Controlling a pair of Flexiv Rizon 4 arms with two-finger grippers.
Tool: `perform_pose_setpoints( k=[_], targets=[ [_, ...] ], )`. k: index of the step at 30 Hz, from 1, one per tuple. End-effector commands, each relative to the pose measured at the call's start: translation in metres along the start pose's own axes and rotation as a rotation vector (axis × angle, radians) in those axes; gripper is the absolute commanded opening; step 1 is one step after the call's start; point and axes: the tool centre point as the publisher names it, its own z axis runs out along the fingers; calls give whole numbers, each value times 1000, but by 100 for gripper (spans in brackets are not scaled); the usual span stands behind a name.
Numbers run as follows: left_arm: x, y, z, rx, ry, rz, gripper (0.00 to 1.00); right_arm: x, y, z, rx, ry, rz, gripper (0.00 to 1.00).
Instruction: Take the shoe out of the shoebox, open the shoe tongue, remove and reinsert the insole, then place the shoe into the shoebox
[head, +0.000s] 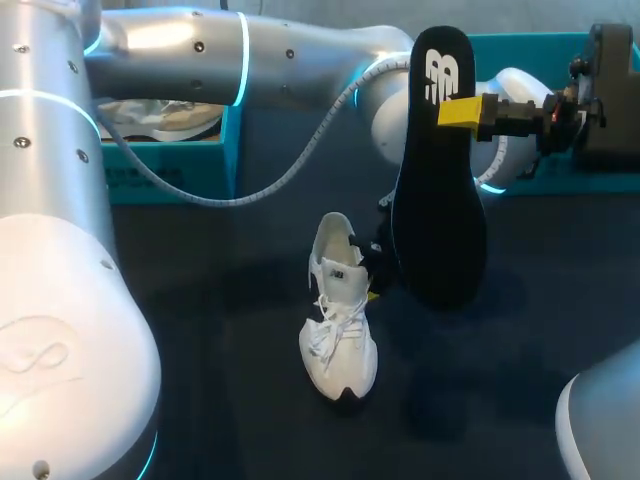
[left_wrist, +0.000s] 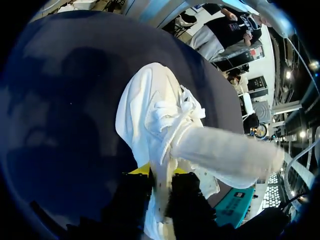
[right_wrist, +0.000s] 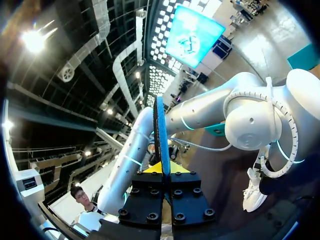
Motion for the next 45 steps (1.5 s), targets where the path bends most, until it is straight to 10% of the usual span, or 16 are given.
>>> perform_pose_setpoints(
  k=[1,23,39,45],
  targets=[
    [2,2,-3,6,-12,2,100,6,-6,4,-14,-8,2,0],
    [52,38,-52,86,-400,-9,100,6,-6,4,-14,-8,2,0],
    [58,40,-55,84,-464,-35,100,6,-6,4,-14,-8,2,0],
    [71,48,-68,65,-621,-126,100,9,17,-2,-193,101,102,0]
  ],
)
